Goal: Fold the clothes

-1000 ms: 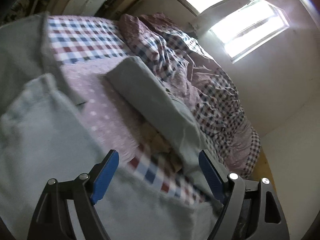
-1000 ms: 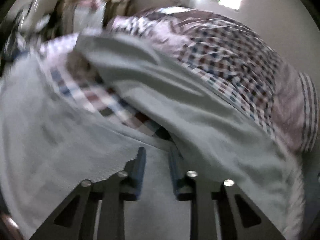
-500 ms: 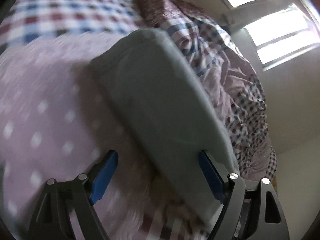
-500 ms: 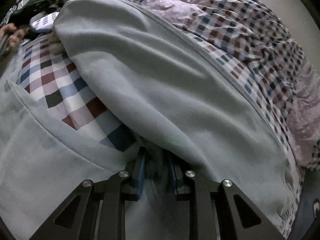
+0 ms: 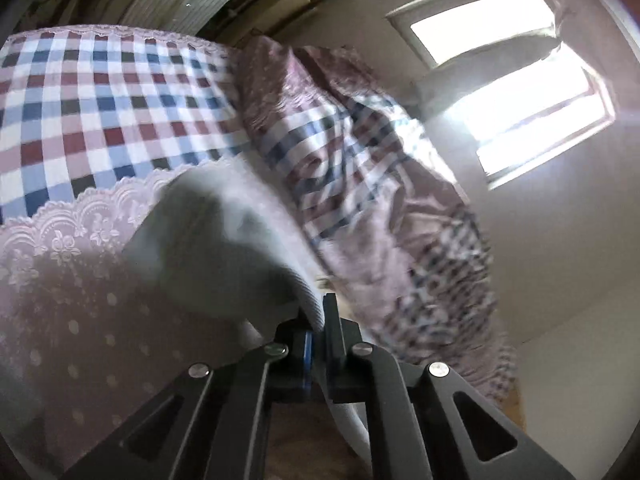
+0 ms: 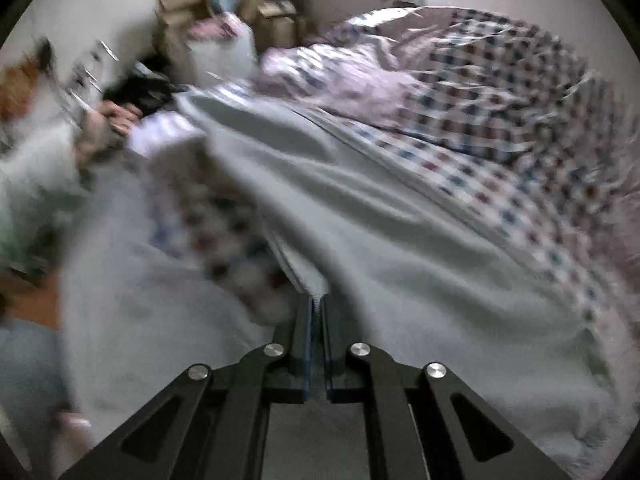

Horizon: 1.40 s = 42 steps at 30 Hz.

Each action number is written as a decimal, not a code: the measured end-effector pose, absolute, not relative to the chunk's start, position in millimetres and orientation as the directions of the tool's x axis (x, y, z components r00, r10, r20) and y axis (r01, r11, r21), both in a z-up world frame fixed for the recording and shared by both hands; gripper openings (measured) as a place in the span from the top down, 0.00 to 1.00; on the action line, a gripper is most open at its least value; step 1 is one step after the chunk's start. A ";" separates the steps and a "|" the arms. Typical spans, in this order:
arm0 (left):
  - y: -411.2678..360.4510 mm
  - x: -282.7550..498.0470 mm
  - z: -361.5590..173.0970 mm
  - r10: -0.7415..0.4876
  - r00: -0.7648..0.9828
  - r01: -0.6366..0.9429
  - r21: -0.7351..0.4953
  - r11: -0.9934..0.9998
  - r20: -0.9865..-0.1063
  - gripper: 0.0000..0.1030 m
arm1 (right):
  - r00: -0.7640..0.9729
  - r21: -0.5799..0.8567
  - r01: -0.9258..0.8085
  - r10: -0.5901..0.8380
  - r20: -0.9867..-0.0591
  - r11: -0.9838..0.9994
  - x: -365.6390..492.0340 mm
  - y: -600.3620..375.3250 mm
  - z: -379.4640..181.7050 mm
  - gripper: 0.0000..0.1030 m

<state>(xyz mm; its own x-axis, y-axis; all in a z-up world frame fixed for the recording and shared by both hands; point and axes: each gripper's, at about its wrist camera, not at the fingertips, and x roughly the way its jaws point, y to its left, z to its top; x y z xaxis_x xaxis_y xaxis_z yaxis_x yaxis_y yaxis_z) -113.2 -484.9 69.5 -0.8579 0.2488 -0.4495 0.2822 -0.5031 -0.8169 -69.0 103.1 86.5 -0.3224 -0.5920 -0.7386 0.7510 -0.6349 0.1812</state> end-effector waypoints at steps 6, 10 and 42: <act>-504.8 -86.3 56.7 0.129 -0.838 0.397 -0.756 -0.521 -0.530 0.24 | -0.336 0.190 0.661 -0.513 -0.790 -0.726 -74.9 116.7 77.0 0.93; -516.3 -69.9 42.4 0.044 -0.802 0.483 -0.689 -0.541 -0.596 0.21 | -0.390 0.124 0.635 -0.454 -0.801 -0.763 -61.3 113.5 72.1 0.67; -535.8 -59.2 13.5 -0.129 -0.554 0.762 -0.438 -0.477 -0.823 0.53 | -0.610 0.317 0.378 -0.492 -0.622 -0.870 56.4 135.2 49.5 0.43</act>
